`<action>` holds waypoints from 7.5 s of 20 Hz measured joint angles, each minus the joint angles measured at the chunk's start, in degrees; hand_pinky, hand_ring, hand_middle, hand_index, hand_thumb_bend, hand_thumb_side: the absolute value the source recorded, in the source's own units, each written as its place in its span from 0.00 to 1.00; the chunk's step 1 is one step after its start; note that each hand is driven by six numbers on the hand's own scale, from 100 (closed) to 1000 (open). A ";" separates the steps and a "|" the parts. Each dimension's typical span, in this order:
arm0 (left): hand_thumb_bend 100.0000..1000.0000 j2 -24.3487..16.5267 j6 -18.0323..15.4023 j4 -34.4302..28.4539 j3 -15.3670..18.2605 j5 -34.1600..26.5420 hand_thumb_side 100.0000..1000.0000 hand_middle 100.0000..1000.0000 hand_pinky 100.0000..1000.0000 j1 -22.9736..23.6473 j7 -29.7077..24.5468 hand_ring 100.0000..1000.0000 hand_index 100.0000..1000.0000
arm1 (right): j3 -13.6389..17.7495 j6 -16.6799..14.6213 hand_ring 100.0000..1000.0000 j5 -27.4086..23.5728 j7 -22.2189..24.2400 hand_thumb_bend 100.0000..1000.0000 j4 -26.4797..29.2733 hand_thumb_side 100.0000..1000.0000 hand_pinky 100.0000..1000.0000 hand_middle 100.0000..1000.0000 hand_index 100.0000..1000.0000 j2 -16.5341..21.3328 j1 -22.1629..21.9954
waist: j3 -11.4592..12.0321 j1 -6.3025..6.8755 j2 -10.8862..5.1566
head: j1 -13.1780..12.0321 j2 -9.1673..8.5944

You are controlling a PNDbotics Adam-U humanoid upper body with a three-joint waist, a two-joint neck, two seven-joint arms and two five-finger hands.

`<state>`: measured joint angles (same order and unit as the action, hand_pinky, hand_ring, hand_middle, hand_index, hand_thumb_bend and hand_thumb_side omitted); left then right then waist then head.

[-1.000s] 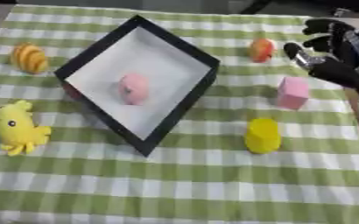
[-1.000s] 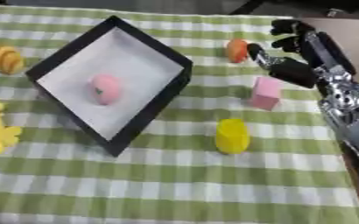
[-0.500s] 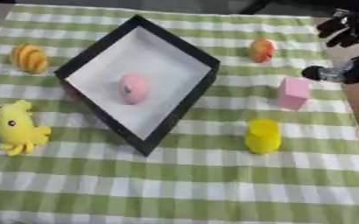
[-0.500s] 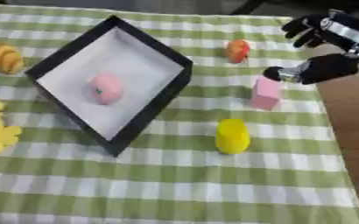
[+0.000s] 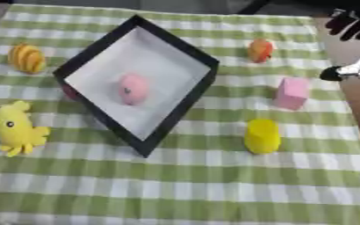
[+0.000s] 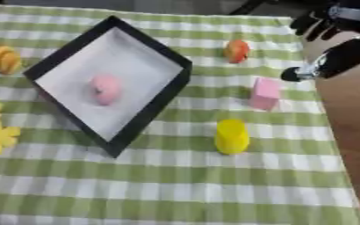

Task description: Pick up objects on the table and place them in the box.

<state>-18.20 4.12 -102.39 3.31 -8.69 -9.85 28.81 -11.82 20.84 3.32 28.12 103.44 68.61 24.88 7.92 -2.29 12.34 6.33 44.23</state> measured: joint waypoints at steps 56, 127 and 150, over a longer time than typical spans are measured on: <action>0.24 0.57 0.37 -0.02 -0.36 -0.13 0.76 0.70 0.76 -0.33 -0.43 0.76 0.83 | -14.41 -5.47 0.72 19.32 5.28 0.37 -26.48 0.06 0.80 0.56 0.68 -17.26 11.13 | 1.46 0.02 0.33 | 1.15 0.02; 0.26 -0.45 0.40 -1.14 -0.67 -0.32 0.74 0.71 0.77 -3.32 1.14 0.79 0.83 | -21.15 -19.83 0.85 40.41 16.72 0.55 -42.40 0.19 0.87 0.83 0.91 -50.98 42.07 | 5.70 -1.31 0.33 | 4.44 0.02; 0.26 -1.38 0.58 -1.12 0.02 -0.05 0.74 0.71 0.77 -1.98 1.69 0.80 0.83 | -17.54 -3.12 0.81 18.24 17.28 0.55 4.83 0.22 0.85 0.79 0.87 -15.32 29.71 | 2.32 -1.45 0.30 | 1.52 0.02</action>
<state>-19.58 4.70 -103.51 3.34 -8.74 -11.83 30.50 -29.36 17.73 21.56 45.40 108.27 53.29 54.59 10.24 -3.74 12.63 7.85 44.24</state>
